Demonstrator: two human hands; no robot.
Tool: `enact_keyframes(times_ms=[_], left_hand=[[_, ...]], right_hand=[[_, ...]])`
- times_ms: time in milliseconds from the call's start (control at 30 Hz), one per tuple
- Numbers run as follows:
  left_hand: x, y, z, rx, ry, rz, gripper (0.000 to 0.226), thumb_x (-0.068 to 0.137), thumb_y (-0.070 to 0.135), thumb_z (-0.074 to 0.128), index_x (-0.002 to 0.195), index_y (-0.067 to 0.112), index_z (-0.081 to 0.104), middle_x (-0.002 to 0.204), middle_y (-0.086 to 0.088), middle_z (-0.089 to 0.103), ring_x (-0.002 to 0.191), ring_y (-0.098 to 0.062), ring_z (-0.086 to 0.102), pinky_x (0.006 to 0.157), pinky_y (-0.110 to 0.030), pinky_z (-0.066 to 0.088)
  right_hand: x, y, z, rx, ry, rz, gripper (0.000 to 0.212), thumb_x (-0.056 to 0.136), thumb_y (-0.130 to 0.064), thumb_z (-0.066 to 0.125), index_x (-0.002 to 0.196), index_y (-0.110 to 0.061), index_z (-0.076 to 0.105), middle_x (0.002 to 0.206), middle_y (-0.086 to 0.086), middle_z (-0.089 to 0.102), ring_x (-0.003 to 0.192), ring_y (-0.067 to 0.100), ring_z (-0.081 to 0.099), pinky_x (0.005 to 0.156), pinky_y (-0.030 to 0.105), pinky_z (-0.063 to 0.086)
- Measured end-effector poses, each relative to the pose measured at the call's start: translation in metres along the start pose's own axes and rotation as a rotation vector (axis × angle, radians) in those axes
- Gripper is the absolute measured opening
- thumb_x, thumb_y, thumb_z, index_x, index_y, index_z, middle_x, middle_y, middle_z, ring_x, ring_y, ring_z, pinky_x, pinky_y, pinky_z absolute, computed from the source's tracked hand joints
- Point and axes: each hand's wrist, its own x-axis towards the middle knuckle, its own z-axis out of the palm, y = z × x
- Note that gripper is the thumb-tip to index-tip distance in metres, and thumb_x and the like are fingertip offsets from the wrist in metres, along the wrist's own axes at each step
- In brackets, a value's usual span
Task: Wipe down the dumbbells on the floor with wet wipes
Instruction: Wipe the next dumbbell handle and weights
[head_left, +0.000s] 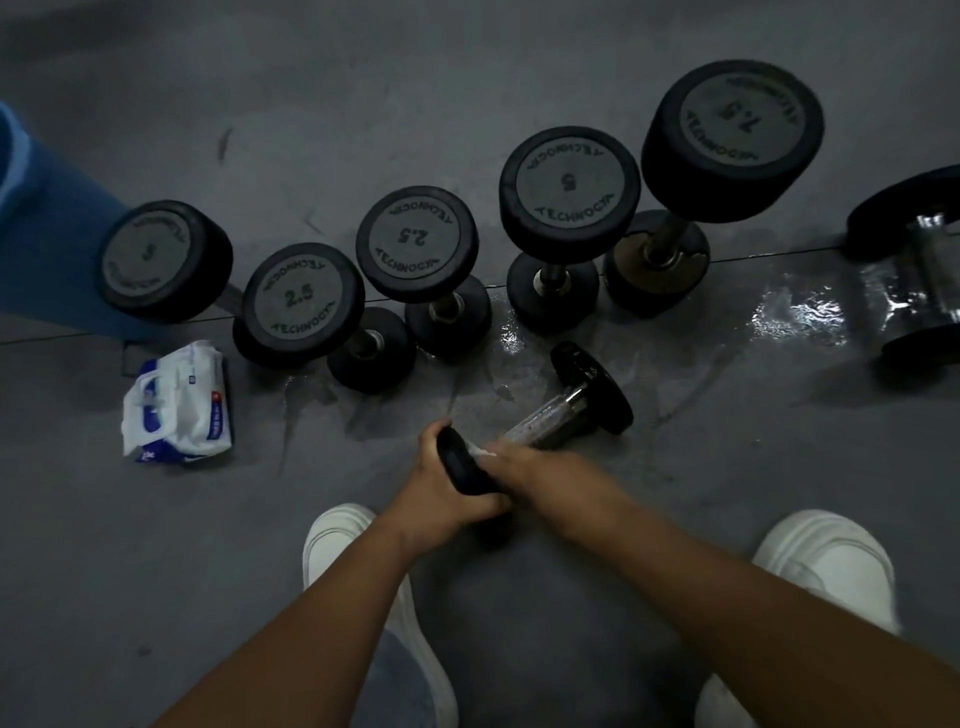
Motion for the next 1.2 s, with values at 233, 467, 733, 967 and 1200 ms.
enact_keyframes(times_ms=[233, 467, 733, 967, 1200], left_hand=[[-0.001, 0.000, 0.002, -0.025, 0.013, 0.013, 0.128, 0.038, 0.050, 0.084, 0.144, 0.033, 0.014, 0.141, -0.006, 0.040, 0.127, -0.017, 0.046, 0.111, -0.032, 0.040], [-0.001, -0.001, 0.003, -0.041, 0.035, 0.019, 0.119, 0.040, 0.048, 0.086, 0.135, 0.040, 0.015, 0.139, -0.005, 0.041, 0.126, -0.016, 0.047, 0.109, -0.029, 0.040], [-0.005, -0.003, 0.016, -0.027, 0.143, 0.034, 0.111, 0.041, 0.050, 0.081, 0.132, 0.044, 0.018, 0.135, -0.004, 0.044, 0.122, -0.018, 0.049, 0.109, -0.035, 0.041], [-0.018, 0.044, 0.014, 0.264, 0.198, 0.086, 0.117, 0.043, 0.051, 0.077, 0.143, 0.030, 0.021, 0.140, -0.002, 0.032, 0.121, -0.019, 0.045, 0.105, -0.032, 0.042], [-0.026, 0.147, 0.029, 0.735, 0.124, 0.280, 0.113, 0.054, 0.059, 0.074, 0.146, 0.037, 0.012, 0.142, -0.005, 0.017, 0.134, -0.032, 0.027, 0.106, -0.048, 0.042]], right_hand=[[0.019, 0.005, -0.007, 0.086, 0.399, 0.338, 0.024, 0.092, -0.011, 0.039, 0.109, -0.023, 0.051, 0.101, -0.002, 0.062, 0.090, 0.023, 0.062, 0.073, 0.035, 0.052], [0.005, 0.030, 0.003, 0.333, 0.397, 0.425, 0.043, 0.089, -0.047, 0.031, 0.131, -0.051, 0.041, 0.127, -0.012, 0.060, 0.111, 0.016, 0.060, 0.092, 0.025, 0.047], [0.001, 0.019, -0.004, 0.250, 0.400, 0.363, 0.038, 0.088, -0.045, 0.031, 0.118, -0.040, 0.053, 0.126, -0.007, 0.061, 0.114, 0.012, 0.058, 0.095, 0.026, 0.044], [-0.011, 0.004, -0.067, 0.067, 0.160, 0.245, 0.050, 0.076, -0.026, 0.035, 0.119, -0.033, 0.059, 0.120, -0.002, 0.063, 0.108, 0.023, 0.060, 0.089, 0.033, 0.048], [-0.085, 0.023, -0.162, -0.253, 0.355, 0.224, 0.020, 0.090, -0.016, 0.048, 0.108, -0.020, 0.056, 0.106, 0.004, 0.049, 0.098, 0.026, 0.052, 0.076, 0.038, 0.043]])
